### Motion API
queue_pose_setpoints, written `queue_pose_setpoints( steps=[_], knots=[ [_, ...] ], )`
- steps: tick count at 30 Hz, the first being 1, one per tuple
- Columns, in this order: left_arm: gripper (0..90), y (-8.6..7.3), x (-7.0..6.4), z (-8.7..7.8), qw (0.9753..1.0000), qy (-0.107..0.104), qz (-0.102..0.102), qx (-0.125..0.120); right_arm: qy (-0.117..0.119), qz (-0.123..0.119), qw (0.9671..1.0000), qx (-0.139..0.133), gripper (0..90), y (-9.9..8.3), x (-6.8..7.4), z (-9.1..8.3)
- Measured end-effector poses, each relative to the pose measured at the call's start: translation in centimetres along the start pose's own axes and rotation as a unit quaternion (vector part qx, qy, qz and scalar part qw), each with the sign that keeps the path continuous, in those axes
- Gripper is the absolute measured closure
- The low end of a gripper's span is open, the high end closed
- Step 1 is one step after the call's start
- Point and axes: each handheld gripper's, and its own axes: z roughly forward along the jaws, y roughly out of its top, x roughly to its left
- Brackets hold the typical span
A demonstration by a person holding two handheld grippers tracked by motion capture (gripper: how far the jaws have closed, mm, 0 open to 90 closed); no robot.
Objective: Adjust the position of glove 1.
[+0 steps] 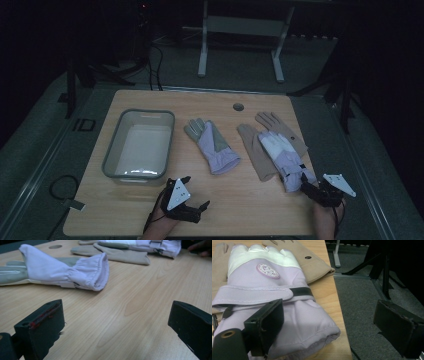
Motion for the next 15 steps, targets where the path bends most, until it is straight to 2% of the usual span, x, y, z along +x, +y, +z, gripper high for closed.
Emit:
queue_pose_setpoints(
  steps=[5, 9, 14, 15],
  knots=[
    [0.9, 0.2, -0.2, 0.4, 0.9995, -0.013, 0.014, 0.024, 0.008, 0.003, 1.0000, 0.003, 9.3, 0.0, -0.1, 0.0],
    [0.9, 0.2, 0.0, 0.5, 0.9993, -0.020, 0.005, 0.030, 0.027, 0.005, 0.9996, 0.008, 9.3, 0.2, -0.2, -0.2],
    [0.9, 0.2, 0.1, 0.5, 0.9992, -0.023, 0.004, 0.032, 0.031, 0.000, 0.9992, 0.026, 9.3, 1.6, -0.5, -0.2],
    [0.9, 0.2, 0.1, 0.4, 0.9993, -0.024, 0.002, 0.027, 0.037, 0.003, 0.9987, 0.035, 9.3, 2.6, -0.6, -0.2]
  ],
)
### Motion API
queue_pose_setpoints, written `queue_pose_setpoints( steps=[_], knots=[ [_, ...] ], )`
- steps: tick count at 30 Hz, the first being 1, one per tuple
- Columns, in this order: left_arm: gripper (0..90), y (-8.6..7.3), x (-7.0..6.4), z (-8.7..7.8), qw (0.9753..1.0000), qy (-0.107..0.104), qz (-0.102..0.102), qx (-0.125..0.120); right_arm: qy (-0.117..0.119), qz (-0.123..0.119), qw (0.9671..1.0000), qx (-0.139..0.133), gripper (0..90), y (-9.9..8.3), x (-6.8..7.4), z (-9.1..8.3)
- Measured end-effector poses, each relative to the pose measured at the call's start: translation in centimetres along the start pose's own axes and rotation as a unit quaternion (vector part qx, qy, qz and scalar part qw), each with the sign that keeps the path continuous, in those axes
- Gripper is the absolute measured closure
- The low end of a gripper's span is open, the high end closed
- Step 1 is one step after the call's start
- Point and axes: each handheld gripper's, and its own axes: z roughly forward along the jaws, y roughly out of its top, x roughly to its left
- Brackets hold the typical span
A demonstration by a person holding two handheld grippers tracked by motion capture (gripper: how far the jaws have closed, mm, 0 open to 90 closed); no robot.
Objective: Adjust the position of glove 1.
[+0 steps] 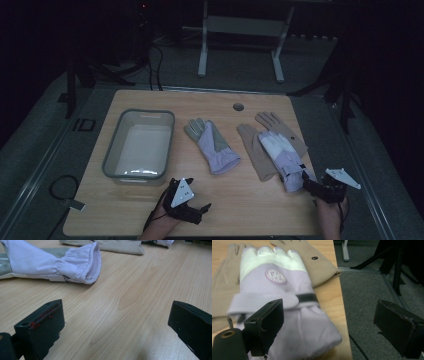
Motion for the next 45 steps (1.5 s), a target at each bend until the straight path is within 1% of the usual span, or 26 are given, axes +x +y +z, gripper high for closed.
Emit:
queue_pose_setpoints(
  steps=[2, 5, 6, 9, 14, 20, 21, 24, 25, 26, 27, 29, 30, 31, 33, 34, 35, 36, 37, 38, 39, 40, 42, 43, 44, 45],
  knots=[
    [0.9, -0.1, 0.0, -0.1, 1.0000, 0.002, -0.003, -0.007, 0.021, 0.010, 0.9997, 0.011, 15.1, 1.1, -0.1, -0.1],
    [0.9, -0.1, 0.0, -0.1, 0.9999, 0.002, -0.004, -0.009, 0.084, 0.038, 0.9945, 0.050, 13.8, 3.2, -0.7, 0.3],
    [0.9, -0.1, 0.0, -0.1, 0.9999, 0.002, -0.004, -0.009, 0.084, 0.038, 0.9945, 0.050, 13.8, 3.2, -0.7, 0.3],
    [0.9, -0.1, 0.0, -0.1, 1.0000, -0.004, 0.000, -0.008, 0.084, 0.014, 0.9960, 0.027, 13.9, 5.9, -0.2, -0.2],
    [0.9, -0.1, 0.1, -0.1, 0.9999, -0.010, 0.000, -0.009, 0.112, -0.029, 0.9932, 0.002, 13.2, 9.4, 1.4, -0.7],
    [0.9, -0.1, 0.1, -0.1, 0.9995, -0.030, 0.009, -0.010, 0.169, -0.071, 0.9828, -0.026, 12.6, 12.4, 4.6, -0.8],
    [1.0, -0.1, 0.1, -0.1, 0.9995, -0.030, 0.009, -0.010, 0.169, -0.071, 0.9828, -0.026, 12.6, 12.4, 4.6, -0.8],
    [1.0, -0.1, 0.2, -0.1, 0.9991, -0.041, 0.009, -0.009, 0.230, -0.100, 0.9680, -0.020, 12.2, 13.0, 7.4, -0.1],
    [1.0, -0.1, 0.2, -0.1, 0.9991, -0.041, 0.009, -0.009, 0.235, -0.112, 0.9654, -0.019, 12.2, 13.0, 8.2, 0.1],
    [0.9, -0.1, 0.2, -0.1, 0.9991, -0.042, 0.010, -0.009, 0.246, -0.130, 0.9604, -0.016, 12.1, 13.0, 9.0, 0.3],
    [0.9, -0.1, 0.2, -0.1, 0.9991, -0.042, 0.010, -0.009, 0.246, -0.130, 0.9604, -0.016, 12.1, 13.0, 9.0, 0.3],
    [0.9, -0.1, 0.1, -0.1, 0.9990, -0.043, 0.011, -0.007, 0.263, -0.154, 0.9523, -0.010, 12.7, 13.0, 10.6, 0.7],
    [1.0, -0.1, 0.1, -0.1, 0.9990, -0.043, 0.012, -0.006, 0.287, -0.169, 0.9428, 0.002, 13.7, 13.3, 12.0, 1.2],
    [1.0, -0.1, 0.1, -0.1, 0.9990, -0.042, 0.012, -0.006, 0.289, -0.176, 0.9409, 0.001, 14.0, 13.4, 12.6, 1.4],
    [1.0, 0.0, 0.0, -0.1, 0.9990, -0.042, 0.013, -0.005, 0.303, -0.190, 0.9339, 0.004, 13.9, 13.6, 13.8, 2.0],
    [1.0, 0.0, 0.0, -0.1, 0.9990, -0.042, 0.013, -0.005, 0.303, -0.190, 0.9339, 0.004, 13.9, 13.6, 13.8, 2.0],
    [1.0, 0.0, 0.0, -0.1, 0.9990, -0.043, 0.013, -0.004, 0.312, -0.204, 0.9279, 0.008, 13.8, 13.9, 14.9, 2.6],
    [0.9, 0.0, 0.0, -0.1, 0.9990, -0.043, 0.013, -0.004, 0.312, -0.204, 0.9279, 0.008, 13.8, 13.9, 14.9, 2.6],
    [1.0, 0.0, 0.1, -0.1, 0.9989, -0.044, 0.013, -0.004, 0.320, -0.219, 0.9216, 0.012, 13.7, 14.1, 16.1, 3.2],
    [1.0, 0.0, 0.1, -0.1, 0.9990, -0.044, 0.013, -0.004, 0.320, -0.219, 0.9216, 0.012, 13.7, 14.1, 16.1, 3.2],
    [1.0, 0.0, 0.1, -0.1, 0.9989, -0.045, 0.013, -0.004, 0.329, -0.235, 0.9142, 0.018, 13.7, 14.3, 17.3, 3.8],
    [1.0, 0.0, 0.1, -0.1, 0.9989, -0.045, 0.013, -0.004, 0.336, -0.244, 0.9096, 0.018, 13.7, 14.3, 17.8, 4.1],
    [1.0, 0.0, 0.1, -0.1, 0.9989, -0.045, 0.014, -0.003, 0.346, -0.252, 0.9033, 0.030, 13.8, 14.3, 18.8, 4.9],
    [1.0, 0.0, 0.0, -0.1, 0.9989, -0.045, 0.014, -0.003, 0.346, -0.252, 0.9033, 0.030, 13.8, 14.3, 18.8, 4.9],
    [1.0, 0.0, 0.0, 0.0, 0.9989, -0.043, 0.016, -0.002, 0.366, -0.248, 0.8953, 0.052, 15.3, 14.2, 19.6, 5.8],
    [1.0, 0.0, 0.0, 0.0, 0.9989, -0.043, 0.016, -0.002, 0.366, -0.248, 0.8953, 0.052, 15.3, 14.2, 19.6, 5.8]
  ],
)
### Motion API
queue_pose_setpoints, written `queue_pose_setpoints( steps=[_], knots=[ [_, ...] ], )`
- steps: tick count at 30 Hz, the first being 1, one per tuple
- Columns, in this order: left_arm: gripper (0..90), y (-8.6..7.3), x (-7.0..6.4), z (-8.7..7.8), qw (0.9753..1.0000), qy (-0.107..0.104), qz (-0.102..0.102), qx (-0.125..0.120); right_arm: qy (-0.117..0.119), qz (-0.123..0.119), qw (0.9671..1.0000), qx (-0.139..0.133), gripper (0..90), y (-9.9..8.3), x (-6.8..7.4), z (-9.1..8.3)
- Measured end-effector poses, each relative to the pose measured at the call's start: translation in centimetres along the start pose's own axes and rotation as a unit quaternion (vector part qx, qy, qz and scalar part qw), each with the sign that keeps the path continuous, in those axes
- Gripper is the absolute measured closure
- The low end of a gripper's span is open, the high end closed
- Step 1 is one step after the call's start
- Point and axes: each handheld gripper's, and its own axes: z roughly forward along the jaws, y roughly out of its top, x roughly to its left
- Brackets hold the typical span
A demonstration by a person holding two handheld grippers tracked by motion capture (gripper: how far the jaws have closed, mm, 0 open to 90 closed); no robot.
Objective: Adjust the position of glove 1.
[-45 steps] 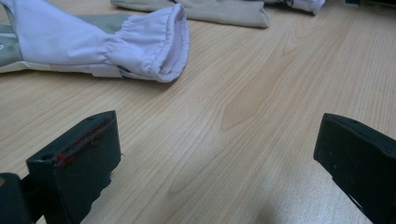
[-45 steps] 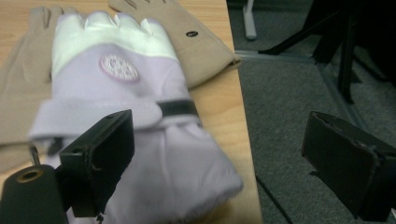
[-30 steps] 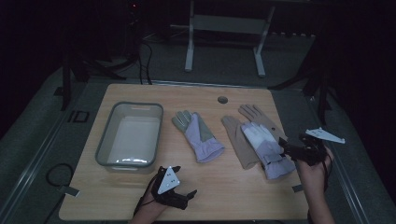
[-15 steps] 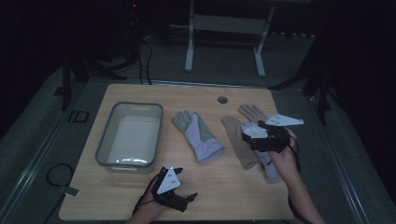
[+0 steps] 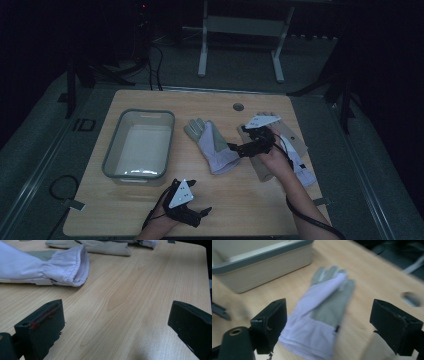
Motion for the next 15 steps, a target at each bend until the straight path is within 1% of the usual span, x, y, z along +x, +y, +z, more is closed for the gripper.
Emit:
queue_pose_setpoints(
  steps=[1, 2, 3, 5, 7, 8, 9, 10, 11, 12, 13, 14, 15],
  knots=[
    [1.0, 0.0, -0.1, 0.0, 1.0000, 0.002, 0.002, 0.000, 0.019, 0.022, 0.9995, 0.009, 15.3, -0.1, -0.2, 1.2],
    [1.0, 0.0, -0.1, 0.0, 1.0000, 0.002, 0.002, 0.000, 0.019, 0.022, 0.9995, 0.009, 15.3, -0.1, -0.2, 1.2],
    [1.0, 0.0, -0.1, 0.0, 1.0000, 0.002, 0.001, -0.001, 0.022, 0.026, 0.9993, 0.015, 15.2, -0.2, -0.2, 1.8],
    [1.0, 0.0, -0.1, 0.0, 1.0000, 0.001, 0.001, -0.001, 0.016, 0.037, 0.9989, 0.023, 13.3, -0.3, 0.0, 2.9],
    [1.0, 0.0, 0.0, -0.1, 1.0000, 0.001, 0.001, 0.000, 0.017, 0.033, 0.9988, 0.031, 10.1, -0.4, 0.1, 3.8],
    [1.0, 0.0, 0.0, -0.1, 1.0000, 0.000, 0.002, 0.000, 0.012, 0.037, 0.9986, 0.036, 10.1, -0.4, 0.2, 4.7],
    [1.0, 0.0, 0.0, 0.0, 1.0000, 0.000, 0.002, -0.001, 0.012, 0.037, 0.9986, 0.036, 10.1, -0.4, 0.2, 4.7],
    [1.0, 0.0, -0.1, 0.0, 1.0000, 0.000, 0.001, -0.001, 0.008, 0.033, 0.9986, 0.041, 13.8, -0.5, 0.3, 5.1],
    [1.0, 0.0, -0.1, 0.0, 1.0000, -0.001, 0.002, 0.000, -0.008, 0.026, 0.9988, 0.039, 20.6, -0.5, 0.3, 5.3],
    [1.0, 0.0, 0.0, 0.0, 1.0000, -0.001, 0.002, 0.000, -0.019, 0.021, 0.9988, 0.040, 24.5, -0.4, 0.3, 5.6],
    [1.0, 0.0, -0.1, 0.0, 1.0000, -0.001, 0.002, 0.000, -0.046, 0.005, 0.9975, 0.054, 41.3, -0.3, 0.1, 6.1],
    [1.0, 0.0, 0.0, 0.0, 1.0000, -0.001, 0.001, 0.000, -0.046, 0.001, 0.9974, 0.056, 44.2, -0.3, -0.1, 6.4],
    [1.0, 0.0, 0.0, 0.0, 1.0000, -0.002, 0.001, 0.000, -0.046, 0.001, 0.9974, 0.056, 44.2, -0.3, -0.1, 6.4]
  ],
)
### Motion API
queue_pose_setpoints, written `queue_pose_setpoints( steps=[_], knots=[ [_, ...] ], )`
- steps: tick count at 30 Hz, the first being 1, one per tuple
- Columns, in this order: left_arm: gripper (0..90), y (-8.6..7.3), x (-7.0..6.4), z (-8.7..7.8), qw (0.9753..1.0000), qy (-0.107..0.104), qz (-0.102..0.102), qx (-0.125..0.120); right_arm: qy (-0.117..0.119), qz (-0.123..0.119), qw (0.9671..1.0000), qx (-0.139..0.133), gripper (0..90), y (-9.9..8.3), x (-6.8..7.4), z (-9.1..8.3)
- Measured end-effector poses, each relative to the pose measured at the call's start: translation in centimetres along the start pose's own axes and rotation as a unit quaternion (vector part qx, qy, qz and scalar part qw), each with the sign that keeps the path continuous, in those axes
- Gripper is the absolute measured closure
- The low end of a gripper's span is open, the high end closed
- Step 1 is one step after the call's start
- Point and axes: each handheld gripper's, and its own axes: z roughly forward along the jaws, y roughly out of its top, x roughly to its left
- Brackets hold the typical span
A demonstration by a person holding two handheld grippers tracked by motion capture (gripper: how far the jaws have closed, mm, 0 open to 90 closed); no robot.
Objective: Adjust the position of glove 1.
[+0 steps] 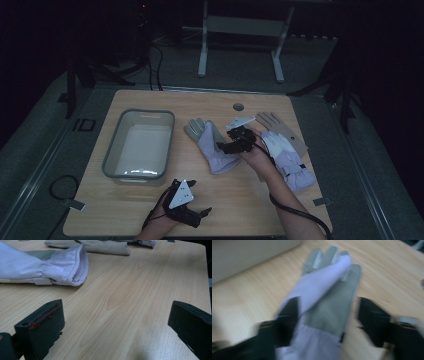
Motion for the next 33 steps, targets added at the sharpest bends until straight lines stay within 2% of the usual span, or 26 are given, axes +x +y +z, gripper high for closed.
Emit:
queue_pose_setpoints(
  steps=[2, 4, 7, 13, 15, 17, 20, 22, 24, 27, 28, 29, 33],
  knots=[
    [1.0, 0.0, 0.0, 0.0, 1.0000, 0.000, 0.001, 0.000, 0.002, 0.008, 0.9999, 0.007, 59.5, 0.2, -0.4, 0.6],
    [1.0, 0.0, 0.0, 0.0, 1.0000, 0.001, 0.001, -0.001, 0.003, 0.011, 0.9998, 0.013, 61.5, 0.4, -0.6, 1.2],
    [1.0, 0.0, 0.0, 0.0, 1.0000, 0.001, 0.000, 0.000, 0.006, 0.012, 0.9996, 0.026, 61.0, 0.6, -0.9, 2.2],
    [1.0, 0.0, 0.0, 0.0, 1.0000, 0.001, -0.001, 0.000, 0.000, 0.002, 0.9982, 0.060, 50.8, 0.6, -0.7, 4.6],
    [1.0, 0.0, 0.0, 0.0, 1.0000, 0.001, -0.001, 0.000, 0.002, 0.001, 0.9974, 0.072, 51.6, 0.2, -0.5, 5.6],
    [1.0, 0.0, 0.0, 0.0, 1.0000, 0.001, -0.001, 0.001, 0.003, -0.001, 0.9971, 0.075, 52.9, 0.0, -0.4, 5.8],
    [1.0, 0.0, 0.0, 0.0, 1.0000, 0.002, 0.000, 0.001, 0.008, -0.007, 0.9968, 0.079, 58.9, -0.4, -0.3, 6.3],
    [1.0, 0.0, 0.0, 0.0, 1.0000, 0.003, 0.000, 0.001, 0.012, -0.002, 0.9971, 0.076, 63.8, -0.6, -0.3, 6.3],
    [1.0, 0.0, 0.0, 0.0, 1.0000, 0.003, -0.001, 0.000, 0.009, -0.002, 0.9973, 0.073, 69.7, -0.7, -0.1, 6.3],
    [1.0, 0.0, 0.0, 0.0, 1.0000, 0.004, -0.002, 0.000, -0.010, -0.012, 0.9970, 0.076, 78.9, -0.5, 0.5, 6.4],
    [1.0, 0.0, 0.0, 0.0, 1.0000, 0.006, -0.002, 0.001, -0.022, 0.000, 0.9974, 0.069, 83.7, -0.6, 0.9, 6.3],
    [1.0, 0.0, 0.0, 0.0, 1.0000, 0.005, -0.002, 0.000, -0.023, 0.014, 0.9975, 0.065, 85.5, -0.6, 0.9, 6.3],
    [1.0, 0.0, 0.1, 0.0, 1.0000, 0.003, -0.005, 0.002, -0.028, 0.049, 0.9969, 0.055, 87.3, -0.5, 1.2, 5.6]
  ],
)
